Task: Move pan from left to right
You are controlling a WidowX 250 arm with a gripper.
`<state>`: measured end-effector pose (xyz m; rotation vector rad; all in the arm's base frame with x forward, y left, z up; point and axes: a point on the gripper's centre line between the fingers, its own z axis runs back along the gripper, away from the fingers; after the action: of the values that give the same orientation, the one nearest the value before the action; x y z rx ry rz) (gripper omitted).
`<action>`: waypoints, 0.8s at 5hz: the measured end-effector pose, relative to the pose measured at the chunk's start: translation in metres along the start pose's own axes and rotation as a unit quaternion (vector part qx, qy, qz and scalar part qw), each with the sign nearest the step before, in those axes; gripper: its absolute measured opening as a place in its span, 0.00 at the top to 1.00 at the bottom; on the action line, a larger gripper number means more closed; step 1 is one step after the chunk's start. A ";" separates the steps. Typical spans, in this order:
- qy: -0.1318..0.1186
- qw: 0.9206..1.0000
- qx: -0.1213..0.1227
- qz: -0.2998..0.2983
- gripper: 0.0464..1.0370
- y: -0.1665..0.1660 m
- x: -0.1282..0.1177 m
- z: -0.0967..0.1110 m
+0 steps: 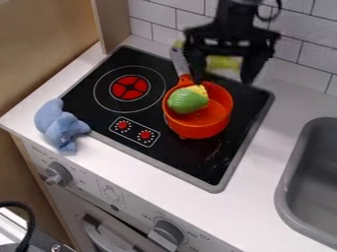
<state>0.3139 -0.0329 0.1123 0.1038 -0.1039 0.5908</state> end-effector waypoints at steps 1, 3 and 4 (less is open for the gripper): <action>0.010 1.000 -0.004 -0.009 0.04 0.016 0.002 0.007; -0.003 0.998 -0.045 -0.045 0.04 0.061 0.007 0.013; -0.004 0.996 -0.052 -0.072 0.04 0.086 0.016 0.017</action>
<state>0.2784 0.0447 0.1367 0.0117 -0.1327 0.4393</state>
